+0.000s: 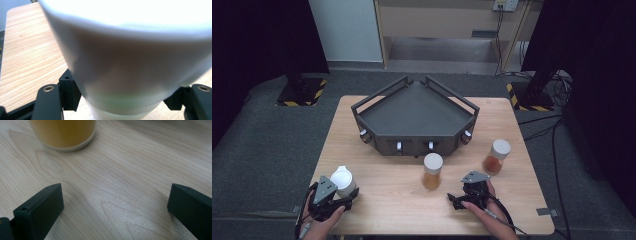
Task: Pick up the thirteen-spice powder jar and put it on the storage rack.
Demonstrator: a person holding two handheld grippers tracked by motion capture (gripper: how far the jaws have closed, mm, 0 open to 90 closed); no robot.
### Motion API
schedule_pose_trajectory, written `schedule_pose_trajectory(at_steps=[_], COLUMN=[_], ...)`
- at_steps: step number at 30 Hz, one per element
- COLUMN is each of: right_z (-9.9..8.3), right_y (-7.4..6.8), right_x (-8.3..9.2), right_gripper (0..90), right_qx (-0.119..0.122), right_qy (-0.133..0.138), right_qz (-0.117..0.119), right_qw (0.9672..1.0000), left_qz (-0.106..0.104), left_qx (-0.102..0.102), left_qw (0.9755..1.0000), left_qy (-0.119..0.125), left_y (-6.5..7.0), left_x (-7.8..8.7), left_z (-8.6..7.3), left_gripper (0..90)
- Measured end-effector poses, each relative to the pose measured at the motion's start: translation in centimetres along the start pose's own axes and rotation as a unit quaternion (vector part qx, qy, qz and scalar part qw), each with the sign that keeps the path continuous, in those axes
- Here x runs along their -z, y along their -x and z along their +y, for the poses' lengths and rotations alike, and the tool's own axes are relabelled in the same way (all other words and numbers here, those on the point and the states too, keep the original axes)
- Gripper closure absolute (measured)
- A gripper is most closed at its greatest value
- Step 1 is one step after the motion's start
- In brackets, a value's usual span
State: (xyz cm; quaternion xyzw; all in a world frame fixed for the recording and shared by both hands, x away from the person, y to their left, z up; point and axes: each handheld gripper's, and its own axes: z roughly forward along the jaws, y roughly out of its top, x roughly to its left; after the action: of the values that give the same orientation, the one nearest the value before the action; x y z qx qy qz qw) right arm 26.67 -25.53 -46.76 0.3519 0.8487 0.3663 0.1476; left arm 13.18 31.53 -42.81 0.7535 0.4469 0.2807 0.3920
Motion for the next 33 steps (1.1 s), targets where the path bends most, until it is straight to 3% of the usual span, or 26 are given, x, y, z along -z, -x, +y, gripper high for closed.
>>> schedule_pose_trajectory(at_steps=[13,33], right_z=[0.0,0.0], right_y=[0.0,0.0], right_x=[0.0,0.0], right_gripper=[0.6,0.6], right_qx=[0.000,0.000], right_qy=[0.000,0.000], right_qz=[0.000,0.000], right_qw=[1.0000,1.0000], left_qz=[-0.022,-0.040], left_qx=[-0.015,-0.030], left_qw=[0.9996,0.9987], left_qy=[-0.001,-0.005], left_y=[-0.9,-2.3], left_x=[-1.2,-3.3], left_z=[0.9,3.3], left_gripper=[29.6,29.7])
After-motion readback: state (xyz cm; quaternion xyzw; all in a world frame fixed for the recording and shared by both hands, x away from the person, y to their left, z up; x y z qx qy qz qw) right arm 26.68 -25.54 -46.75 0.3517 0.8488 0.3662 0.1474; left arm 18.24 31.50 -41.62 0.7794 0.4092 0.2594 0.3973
